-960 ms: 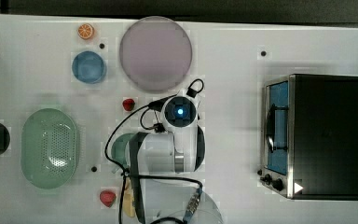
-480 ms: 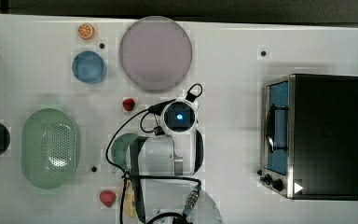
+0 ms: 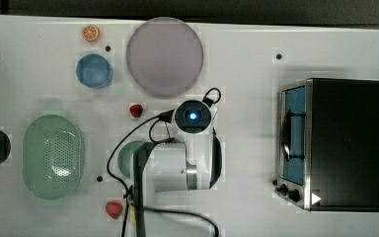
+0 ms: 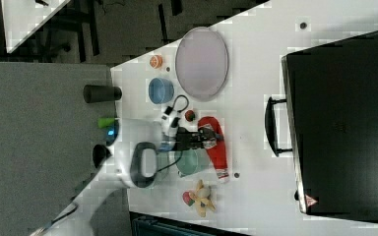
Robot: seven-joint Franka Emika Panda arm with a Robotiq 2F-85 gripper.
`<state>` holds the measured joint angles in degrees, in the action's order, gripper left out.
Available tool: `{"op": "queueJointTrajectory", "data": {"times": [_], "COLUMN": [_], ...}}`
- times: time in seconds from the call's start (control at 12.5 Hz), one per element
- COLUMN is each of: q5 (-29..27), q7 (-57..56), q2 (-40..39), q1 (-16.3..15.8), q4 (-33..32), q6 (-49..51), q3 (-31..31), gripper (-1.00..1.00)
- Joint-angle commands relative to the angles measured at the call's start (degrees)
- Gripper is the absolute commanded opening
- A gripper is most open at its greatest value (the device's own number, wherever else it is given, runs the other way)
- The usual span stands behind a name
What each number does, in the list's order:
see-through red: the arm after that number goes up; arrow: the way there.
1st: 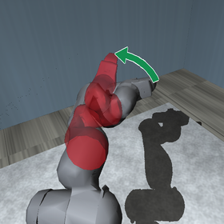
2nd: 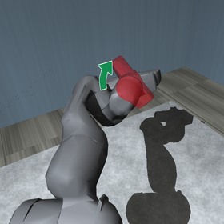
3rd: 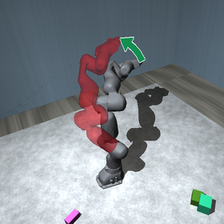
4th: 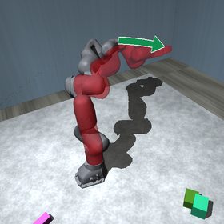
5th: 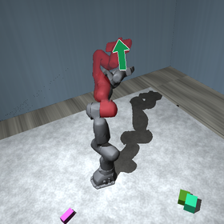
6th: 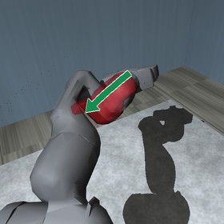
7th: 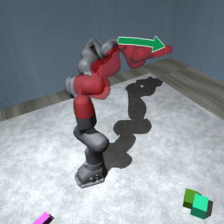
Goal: Pick Ketchup from the table and place it in strainer.
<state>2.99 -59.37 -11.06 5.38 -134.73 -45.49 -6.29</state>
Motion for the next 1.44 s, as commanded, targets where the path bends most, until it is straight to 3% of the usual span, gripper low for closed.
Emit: {"op": "queueJointTrajectory", "data": {"times": [0.08, 0.4, 0.8, 1.12, 1.44], "q5": [-0.27, -2.33, -7.70, -7.72, -7.01], "q7": [1.82, 12.89, 32.32, 49.58, 60.19], "q2": [10.86, 17.06, 15.73, 8.99, -2.21], "q1": [-0.74, -1.52, -2.91, -3.37, -4.36], "q4": [5.23, 9.04, 11.37, 11.44, 11.40], "q6": [9.25, 21.17, 20.97, 11.13, -2.73], "q3": [-2.15, -7.95, -19.74, -29.12, -34.54], "gripper": [0.22, 0.22, 0.22, 0.22, 0.22]}}
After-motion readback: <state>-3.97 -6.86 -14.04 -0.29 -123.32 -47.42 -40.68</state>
